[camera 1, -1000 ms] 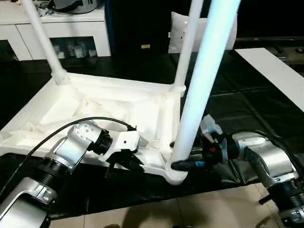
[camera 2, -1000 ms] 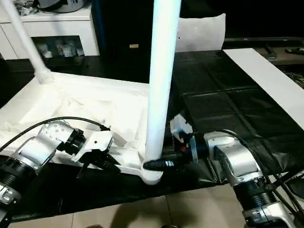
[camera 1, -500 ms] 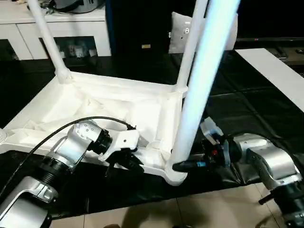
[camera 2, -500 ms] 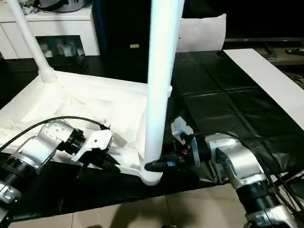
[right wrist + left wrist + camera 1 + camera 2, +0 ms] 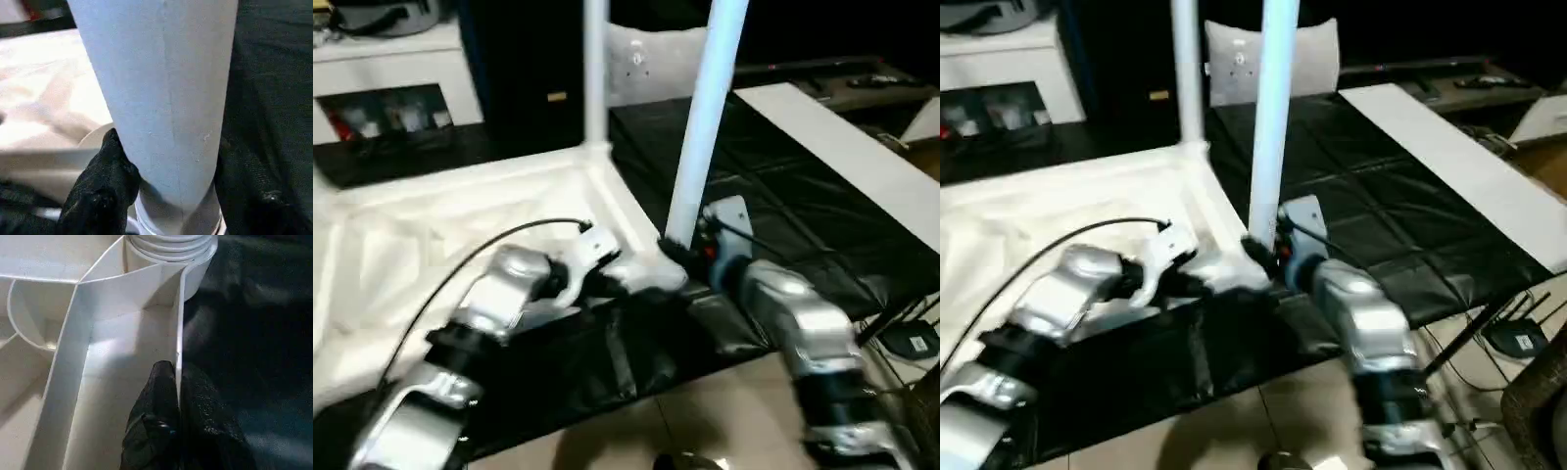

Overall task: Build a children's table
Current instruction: Rotate leg to tighten

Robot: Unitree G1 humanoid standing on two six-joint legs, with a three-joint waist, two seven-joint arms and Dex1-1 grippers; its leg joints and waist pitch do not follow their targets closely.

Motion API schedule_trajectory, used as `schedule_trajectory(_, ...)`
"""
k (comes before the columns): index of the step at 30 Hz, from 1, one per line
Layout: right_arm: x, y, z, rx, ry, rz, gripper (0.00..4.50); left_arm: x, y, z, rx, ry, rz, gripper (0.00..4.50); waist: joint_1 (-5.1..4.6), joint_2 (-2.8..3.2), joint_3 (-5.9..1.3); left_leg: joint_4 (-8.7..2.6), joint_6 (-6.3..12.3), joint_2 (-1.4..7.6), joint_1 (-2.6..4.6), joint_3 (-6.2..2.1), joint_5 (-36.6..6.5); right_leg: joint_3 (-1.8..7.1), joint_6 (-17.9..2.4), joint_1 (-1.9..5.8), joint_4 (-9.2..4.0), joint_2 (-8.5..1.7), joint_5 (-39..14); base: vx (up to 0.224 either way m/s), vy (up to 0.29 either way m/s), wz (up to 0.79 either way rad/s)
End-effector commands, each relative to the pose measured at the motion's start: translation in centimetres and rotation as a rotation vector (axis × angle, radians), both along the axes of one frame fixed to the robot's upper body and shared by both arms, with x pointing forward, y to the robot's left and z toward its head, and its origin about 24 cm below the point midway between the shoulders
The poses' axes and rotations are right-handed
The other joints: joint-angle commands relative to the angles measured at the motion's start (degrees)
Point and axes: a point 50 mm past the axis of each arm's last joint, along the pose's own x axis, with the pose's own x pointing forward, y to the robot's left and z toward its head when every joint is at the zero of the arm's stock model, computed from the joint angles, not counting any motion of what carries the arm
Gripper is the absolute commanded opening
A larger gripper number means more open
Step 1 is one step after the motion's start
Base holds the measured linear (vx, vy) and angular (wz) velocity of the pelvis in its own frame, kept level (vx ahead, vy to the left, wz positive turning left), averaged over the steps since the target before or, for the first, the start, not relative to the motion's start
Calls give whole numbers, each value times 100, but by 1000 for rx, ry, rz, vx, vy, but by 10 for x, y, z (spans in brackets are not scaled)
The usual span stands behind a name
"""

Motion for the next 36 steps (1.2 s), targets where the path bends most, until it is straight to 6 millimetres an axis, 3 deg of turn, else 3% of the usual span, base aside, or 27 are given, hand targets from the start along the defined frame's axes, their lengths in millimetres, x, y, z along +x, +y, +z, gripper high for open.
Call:
schedule_trajectory(1, -8, 48, 0, 65, 7, 144, 236, 3, -37, 28, -138, -84, -42, 0, 43, -11, -346, -389, 282, 16, -20, -28, -1407, 197, -362, 274, -563, -277, -2996, 0, 0, 0)
schedule_trajectory(4, -8, 50, 3, 93, -26, 133, 269, 3, -39, 28, -137, -99, -30, 0, 62, -30, -366, -412, 388, 52, -57, -17, -1171, 265, -604, 307, -463, -284, -2431, 0, 0, 0)
schedule_trajectory(6, -8, 47, 7, 137, -41, 132, 286, 1, -37, 26, -120, -107, -38, 0, 76, -3, -372, -416, 444, 61, -74, -10, -989, 299, -763, 328, -411, -283, -2113, 0, 0, 0)
schedule_trajectory(11, -10, 29, 8, 122, -63, 162, 334, -3, -26, 22, -97, -106, -91, 0, 155, -4, -415, -390, 595, 70, -93, 19, -531, 353, -1097, 377, -278, -283, -1259, 0, 0, 0)
schedule_trajectory(16, -16, 8, 7, 102, -64, 252, 368, -4, -15, 22, -96, -118, -174, 0, 237, -4, -404, -392, 708, 88, -82, 43, -474, 370, -1126, 372, -268, -279, -1151, 0, 0, 0)
schedule_trajectory(17, -22, -10, 8, 91, -68, 350, 380, -5, -6, 20, -68, -112, -236, 0, 270, -6, -394, -394, 711, 73, -68, 48, -583, 361, -1088, 365, -304, -276, -1328, 0, 0, 0)
schedule_trajectory(19, -26, -20, 9, 72, -71, 416, 400, -8, -3, 20, -62, -118, -305, 0, 315, -11, -388, -397, 716, 99, -51, 52, -716, 376, -1022, 364, -318, -288, -1518, 0, 0, 0)
schedule_trajectory(23, -32, -37, 12, 17, -81, 542, 442, -15, 5, 20, -67, -83, -419, 0, 412, -1, -380, -410, 532, 121, 4, 65, -833, 389, -1036, 315, -330, -300, -1721, 0, 0, 0)
schedule_trajectory(24, -33, -39, 12, 14, -81, 551, 442, -15, 5, 20, -65, -83, -432, 0, 409, -26, -381, -414, 524, 125, 1, 73, -857, 398, -1053, 315, -317, -294, -1701, 0, 0, 0)
schedule_trajectory(25, -36, -43, 13, -5, -86, 607, 445, -17, 9, 20, -47, -80, -471, 0, 449, -2, -372, -421, 513, 136, 14, 70, -916, 397, -1058, 302, -323, -299, -1734, 0, 0, 0)
schedule_trajectory(28, -39, -53, 15, -33, -87, 716, 448, -21, 17, 20, -18, -52, -561, 0, 543, -11, -383, -423, 515, 150, 38, 80, -922, 415, -1081, 294, -302, -303, -1632, 0, 0, 0)
schedule_trajectory(35, -45, -60, 17, -20, -40, 926, 448, -29, 27, 21, 16, -7, -707, 0, 644, -22, -414, -415, 553, 160, -3, 79, -716, 409, -1217, 336, -231, -312, -1341, 0, 0, 0)
schedule_trajectory(36, -45, -60, 16, -20, -30, 946, 421, -30, 28, 21, 23, -1, -724, 0, 650, -21, -416, -415, 551, 164, -2, 81, -693, 412, -1220, 334, -231, -313, -1321, 0, 0, 0)
